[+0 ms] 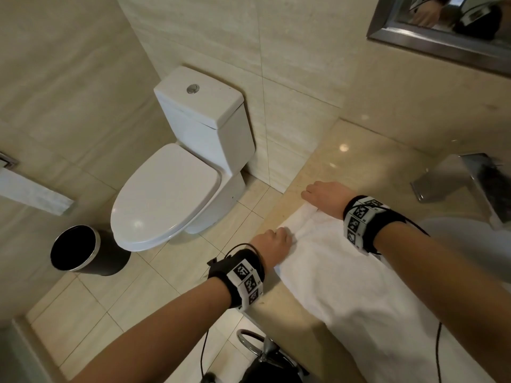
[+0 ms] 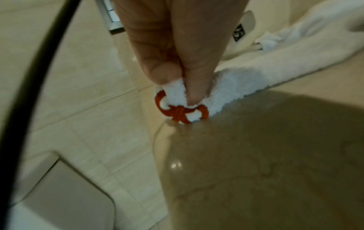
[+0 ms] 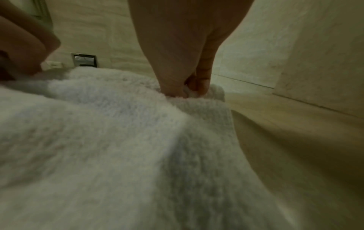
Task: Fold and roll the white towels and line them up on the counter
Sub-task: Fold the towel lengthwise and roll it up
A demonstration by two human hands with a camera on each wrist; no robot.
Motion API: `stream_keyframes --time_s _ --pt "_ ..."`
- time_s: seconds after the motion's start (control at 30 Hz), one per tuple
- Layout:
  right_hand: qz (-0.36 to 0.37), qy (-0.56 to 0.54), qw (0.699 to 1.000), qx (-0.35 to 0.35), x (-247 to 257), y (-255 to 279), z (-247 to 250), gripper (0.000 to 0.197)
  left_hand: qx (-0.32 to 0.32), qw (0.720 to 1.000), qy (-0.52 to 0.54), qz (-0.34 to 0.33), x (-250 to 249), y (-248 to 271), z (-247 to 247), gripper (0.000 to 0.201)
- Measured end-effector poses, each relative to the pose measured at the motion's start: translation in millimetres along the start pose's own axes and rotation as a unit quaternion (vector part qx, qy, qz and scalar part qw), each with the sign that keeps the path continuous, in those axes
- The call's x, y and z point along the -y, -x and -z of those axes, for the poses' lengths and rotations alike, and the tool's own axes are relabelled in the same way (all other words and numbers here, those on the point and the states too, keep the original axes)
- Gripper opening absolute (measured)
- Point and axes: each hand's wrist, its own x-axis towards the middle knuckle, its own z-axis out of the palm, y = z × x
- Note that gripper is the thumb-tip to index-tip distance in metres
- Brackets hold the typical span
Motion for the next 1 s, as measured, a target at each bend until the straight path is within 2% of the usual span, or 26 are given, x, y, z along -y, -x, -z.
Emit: stream_keyframes --time_s 0.03,0.1,0.13,0.17,0.2,0.3,0.33,0.4,0.47,0.57,0.63,0.73,0.83,1.0 --pt "0.004 -0.005 1.000 -0.001 -1.0 2.4 -0.8 0.034 -0.004 1.000 0.003 -0.007 -0.1 1.0 0.0 0.043" --pt "0.014 -0.014 1.000 0.009 -4.3 5.9 -2.8 0.034 0.034 0.999 0.020 -0.031 -3.1 15.2 13.3 0.036" --pt "0.015 -0.021 1.000 0.018 -6.0 7.4 -3.2 0.033 0.067 0.995 0.072 -0.019 0.5 19.1 16.6 0.029" --pt "0.012 -0.029 0.999 0.026 -7.3 9.1 -3.2 0.031 0.072 0.989 0.126 0.012 6.6 18.3 17.4 0.022" --pt "0.008 -0.033 0.999 0.032 -8.0 10.9 -2.7 0.028 0.049 0.982 0.182 0.021 14.4 17.4 17.3 0.016" --pt "0.003 -0.007 0.999 0.033 -5.5 11.9 2.6 0.026 0.055 0.953 0.290 0.072 30.8 10.1 19.8 0.030" --pt "0.003 0.011 1.000 0.023 -2.5 11.3 6.2 0.027 0.058 0.944 0.312 0.085 35.9 7.9 21.7 0.026" --pt "0.016 0.033 0.999 0.004 1.3 7.3 11.8 0.031 0.081 0.937 0.326 0.100 41.3 5.7 26.9 0.007" --pt "0.020 0.008 1.000 0.010 2.2 1.7 15.0 0.036 0.104 0.927 0.341 0.117 46.2 3.8 26.9 0.018" --pt "0.032 -0.010 0.999 0.042 -0.5 -4.7 15.5 0.036 0.143 0.914 0.355 0.133 43.4 6.1 27.2 0.019" --pt "0.035 -0.019 0.997 0.063 -3.1 -6.8 13.0 0.038 0.154 0.922 0.331 0.126 35.4 8.0 27.4 0.017" --pt "0.029 -0.033 0.994 0.095 -6.0 -4.7 12.4 0.039 0.131 0.932 0.309 0.134 25.9 12.2 23.5 0.024" --pt "0.027 -0.028 0.995 0.093 -7.7 -1.7 13.1 0.034 0.134 0.929 0.323 0.123 28.1 11.0 20.8 0.032" --pt "0.019 0.002 0.999 0.043 -2.2 6.0 7.9 0.027 0.120 0.938 0.306 0.109 22.8 9.6 22.2 0.022"
